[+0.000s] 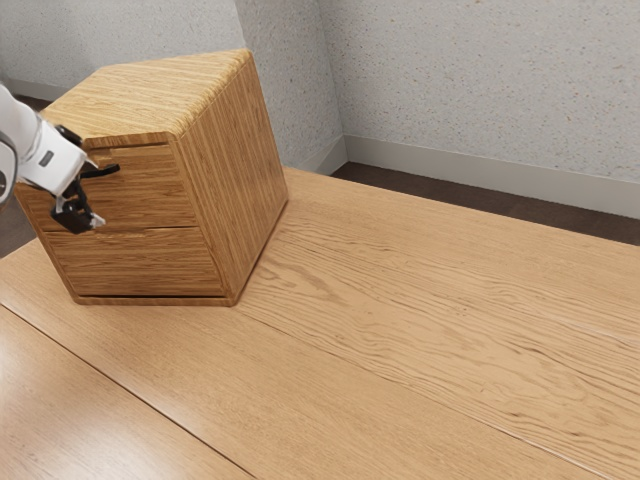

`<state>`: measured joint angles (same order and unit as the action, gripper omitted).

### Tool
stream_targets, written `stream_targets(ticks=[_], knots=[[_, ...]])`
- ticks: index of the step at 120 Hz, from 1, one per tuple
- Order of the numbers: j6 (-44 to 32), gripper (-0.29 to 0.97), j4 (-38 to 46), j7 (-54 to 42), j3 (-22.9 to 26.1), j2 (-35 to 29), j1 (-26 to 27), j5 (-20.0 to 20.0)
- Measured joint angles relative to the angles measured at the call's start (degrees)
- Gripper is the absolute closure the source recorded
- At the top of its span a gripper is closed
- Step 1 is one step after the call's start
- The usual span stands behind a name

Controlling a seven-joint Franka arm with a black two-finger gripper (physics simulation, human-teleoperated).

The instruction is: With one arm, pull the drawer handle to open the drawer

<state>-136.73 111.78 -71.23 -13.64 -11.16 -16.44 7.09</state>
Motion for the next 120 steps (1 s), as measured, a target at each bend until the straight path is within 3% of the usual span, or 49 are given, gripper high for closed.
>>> stream_targets(ticks=[18,38,56,73,96,120], knots=[[-0.6,-0.04,3.3,0.9,0.4,-2.4,-0.5,-0.6],[-2.9,0.11,10.0,3.0,8.7,-8.7,-9.3,-0.7],[-4.5,0.08,14.4,4.5,9.4,-12.7,-10.9,-0.1],[-5.3,0.15,17.4,5.5,9.6,-16.4,-11.6,-0.3],[-5.9,0.04,22.0,6.7,11.2,-20.9,-13.0,-0.7],[-6.2,0.02,26.3,7.9,12.5,-25.3,-14.3,-1.2]])
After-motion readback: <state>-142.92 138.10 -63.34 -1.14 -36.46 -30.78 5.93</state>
